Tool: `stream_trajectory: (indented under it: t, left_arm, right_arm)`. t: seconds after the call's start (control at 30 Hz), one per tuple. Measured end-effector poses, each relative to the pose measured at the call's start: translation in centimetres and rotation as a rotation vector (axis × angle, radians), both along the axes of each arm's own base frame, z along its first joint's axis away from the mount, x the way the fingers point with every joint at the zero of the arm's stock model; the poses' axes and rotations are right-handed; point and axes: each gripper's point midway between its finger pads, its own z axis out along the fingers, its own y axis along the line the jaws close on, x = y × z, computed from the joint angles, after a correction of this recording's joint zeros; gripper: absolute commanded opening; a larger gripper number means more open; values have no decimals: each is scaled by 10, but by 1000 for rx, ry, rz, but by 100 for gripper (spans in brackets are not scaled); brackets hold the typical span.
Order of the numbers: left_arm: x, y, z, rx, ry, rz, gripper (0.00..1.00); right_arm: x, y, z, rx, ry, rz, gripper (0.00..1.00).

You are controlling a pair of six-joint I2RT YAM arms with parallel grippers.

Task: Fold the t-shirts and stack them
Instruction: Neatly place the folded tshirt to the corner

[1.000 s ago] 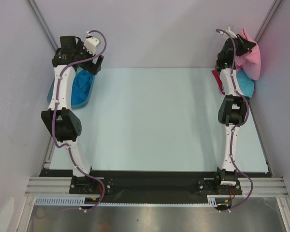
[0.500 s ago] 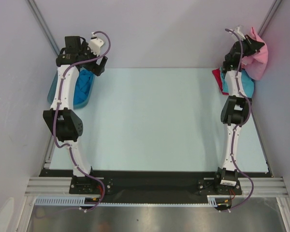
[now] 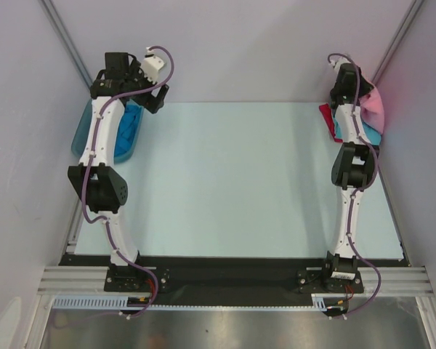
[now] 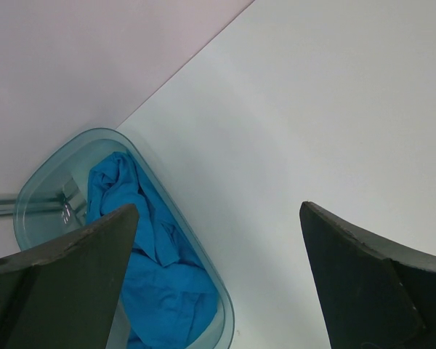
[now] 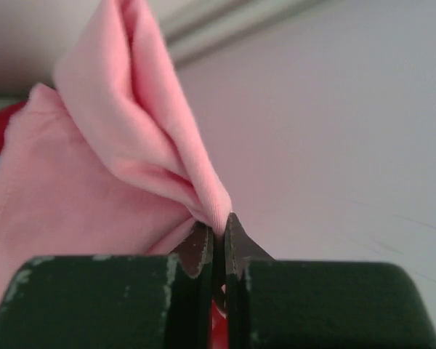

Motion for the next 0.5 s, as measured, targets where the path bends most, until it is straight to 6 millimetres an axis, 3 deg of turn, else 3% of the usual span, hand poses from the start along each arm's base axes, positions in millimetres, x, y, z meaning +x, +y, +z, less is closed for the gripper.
stream_trajectory:
  t: [0.3, 0.5]
  left_arm:
    - [0, 0, 0, 11, -5, -9, 100]
    - [0, 1, -1, 18, -4, -12, 100]
  right_arm:
    - [11, 121, -68, 198, 246, 266, 0]
    - [-4, 185, -120, 253, 438, 388, 0]
